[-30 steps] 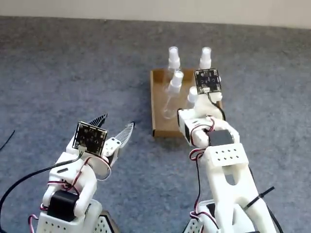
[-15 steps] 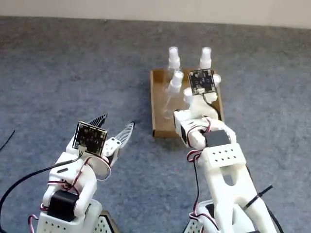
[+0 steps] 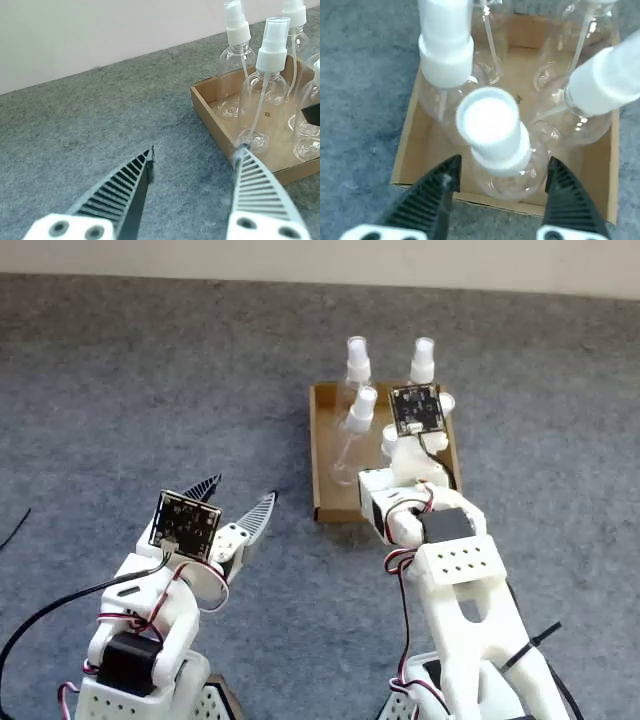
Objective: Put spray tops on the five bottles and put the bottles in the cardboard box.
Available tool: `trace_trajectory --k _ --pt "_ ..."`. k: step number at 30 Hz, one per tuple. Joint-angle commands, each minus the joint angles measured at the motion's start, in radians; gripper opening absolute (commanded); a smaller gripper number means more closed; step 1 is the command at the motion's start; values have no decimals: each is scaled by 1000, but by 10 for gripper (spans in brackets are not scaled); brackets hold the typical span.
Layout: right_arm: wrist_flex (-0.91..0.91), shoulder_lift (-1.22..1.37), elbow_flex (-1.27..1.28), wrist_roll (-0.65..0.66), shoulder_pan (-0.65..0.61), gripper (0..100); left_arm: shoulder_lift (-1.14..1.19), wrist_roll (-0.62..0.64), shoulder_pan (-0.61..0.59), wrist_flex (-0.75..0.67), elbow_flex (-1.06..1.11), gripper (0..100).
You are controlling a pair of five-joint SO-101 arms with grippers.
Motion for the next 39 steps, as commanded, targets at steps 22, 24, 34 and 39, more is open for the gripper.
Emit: trace_trajectory --k 22,24,34,39 --pt "484 -15 -582 -2 68 286 -10 -5 -10 -23 -7 238" --pt "541 -16 -642 37 68 211 -10 -5 -10 -23 -8 238" --pt "601 -220 -624 64 163 2 -12 -5 -232 -21 -77 114" --pt "572 -418 -335 160 163 4 -12 0 -390 -8 -73 110"
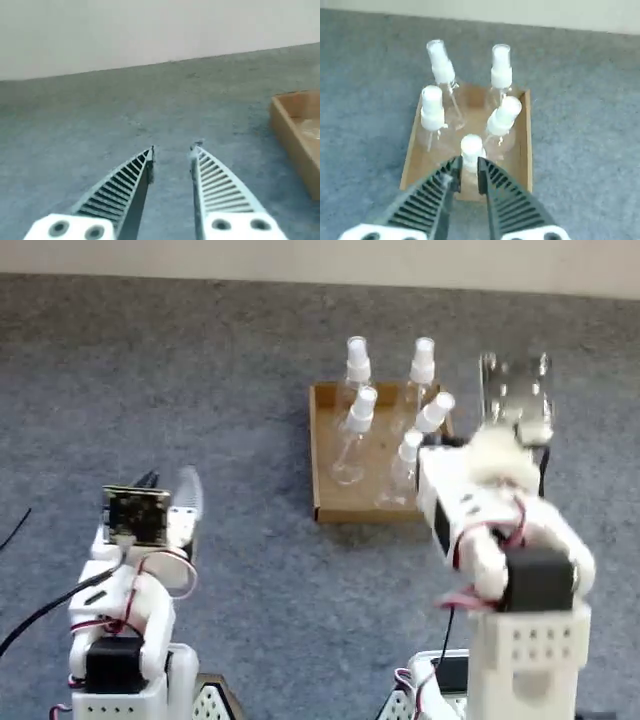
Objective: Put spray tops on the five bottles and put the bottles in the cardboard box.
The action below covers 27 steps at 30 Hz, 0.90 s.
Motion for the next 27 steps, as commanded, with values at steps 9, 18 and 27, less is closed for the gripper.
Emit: trace_trajectory --k 9,18,27 --pt "-223 -384 756 98 18 4 -12 -3 -142 265 -24 112" --pt "-251 -710 1084 275 19 4 -12 -5 -154 153 255 112" --pt "-252 -846 1326 428 50 4 -4 -3 -208 44 335 110"
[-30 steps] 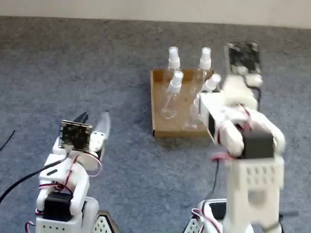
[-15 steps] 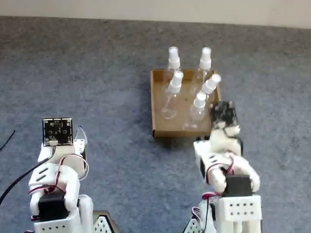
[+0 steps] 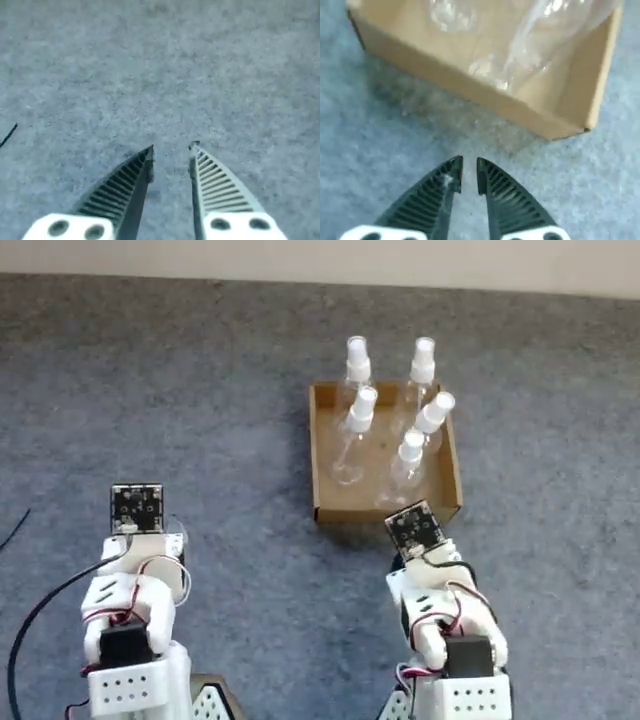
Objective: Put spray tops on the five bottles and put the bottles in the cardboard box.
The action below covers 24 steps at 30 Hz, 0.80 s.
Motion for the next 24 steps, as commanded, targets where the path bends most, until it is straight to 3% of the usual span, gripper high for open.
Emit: trace_trajectory --k 1,13,24 --pt "-13 -16 110 31 38 4 -4 -3 -65 12 21 110" --pt "208 -19 120 31 214 4 -10 -5 -315 310 21 110" --pt "228 -19 119 31 358 4 -10 -3 -469 331 21 109"
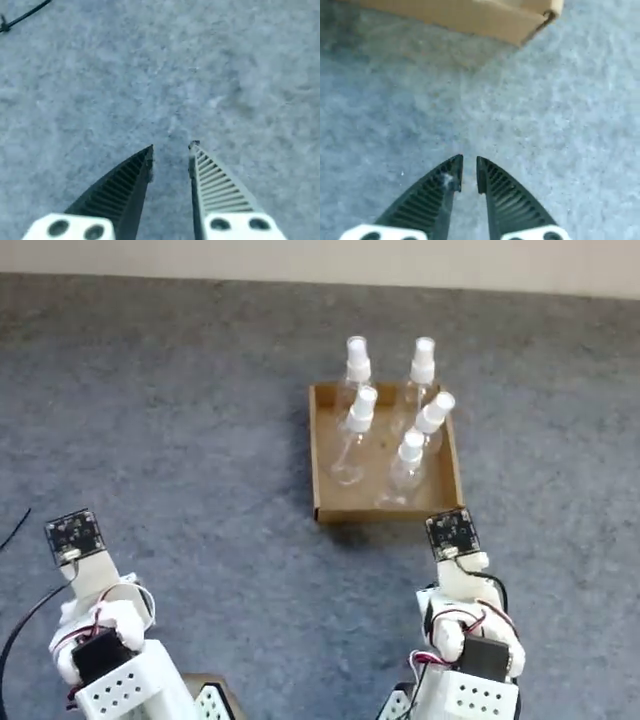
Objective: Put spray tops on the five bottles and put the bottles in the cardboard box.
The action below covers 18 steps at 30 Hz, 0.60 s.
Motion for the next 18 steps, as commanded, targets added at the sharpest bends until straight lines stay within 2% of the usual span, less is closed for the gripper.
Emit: trace_trajectory --k 1,8,18 --pt "12 -13 119 12 108 4 -10 -3 -74 6 21 109" --pt "12 -12 119 14 298 4 -10 -5 -122 0 21 109" --pt "12 -12 122 12 311 4 -10 -3 -91 -5 21 109"
